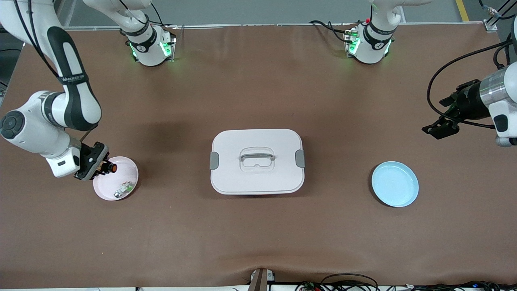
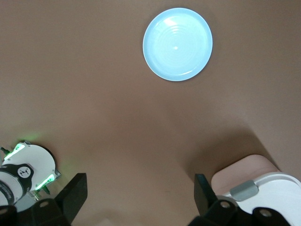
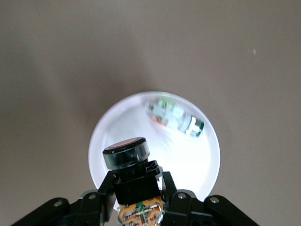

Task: Transfer orange switch to right arm and place
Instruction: 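Carry the switch to the pink plate while the left arm withdraws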

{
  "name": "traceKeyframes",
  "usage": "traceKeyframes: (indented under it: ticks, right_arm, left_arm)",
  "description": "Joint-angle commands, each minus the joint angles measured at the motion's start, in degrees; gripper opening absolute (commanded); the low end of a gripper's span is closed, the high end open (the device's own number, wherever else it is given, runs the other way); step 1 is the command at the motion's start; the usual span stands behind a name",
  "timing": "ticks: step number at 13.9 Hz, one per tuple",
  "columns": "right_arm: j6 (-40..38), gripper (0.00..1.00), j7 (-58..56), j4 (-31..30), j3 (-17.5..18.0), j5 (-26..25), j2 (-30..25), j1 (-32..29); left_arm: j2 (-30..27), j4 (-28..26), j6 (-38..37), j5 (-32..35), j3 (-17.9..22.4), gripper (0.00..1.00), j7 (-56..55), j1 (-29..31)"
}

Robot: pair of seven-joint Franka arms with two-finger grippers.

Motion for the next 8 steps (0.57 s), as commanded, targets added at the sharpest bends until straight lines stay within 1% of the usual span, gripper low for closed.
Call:
traceKeyframes:
  ticks: [1, 4, 5, 6, 7, 8]
  right_arm:
    - [1.2, 0.00, -2.0, 0.1, 1.2, -0.2, 1.8, -2.3]
    - [7.1, 0.00, -2.6, -2.8, 1.3, 0.0, 3.1, -2.9]
    - [8.2, 0.00, -2.7, -3.4, 1.3, 0.3, 3.7, -3.1]
    - [8.2, 0.00, -3.0, -3.4, 1.4, 1.7, 4.2, -3.4]
    - [8.2, 0.00, -5.3, -3.4, 1.4, 4.5, 4.9, -3.6]
    - [8.2, 0.00, -9.1, -3.3, 1.4, 8.7, 5.9, -3.8]
  left_arm:
    - [-2.3, -2.7, -0.1, 1.0, 4.4, 1.00, 7.9, -0.5]
    - [-3.1, -4.3, -0.1, 1.7, 10.9, 1.00, 17.7, -2.3]
    - [-3.1, -4.5, -0.1, 2.5, 11.3, 1.00, 20.8, -2.2]
    - [-3.1, -4.7, -0.1, 3.4, 11.5, 1.00, 23.5, -1.8]
    - [-3.1, -5.5, -0.1, 4.9, 12.6, 1.00, 26.7, -1.7]
    - [-3.2, -5.9, -0.1, 5.8, 13.8, 1.00, 30.3, -1.7]
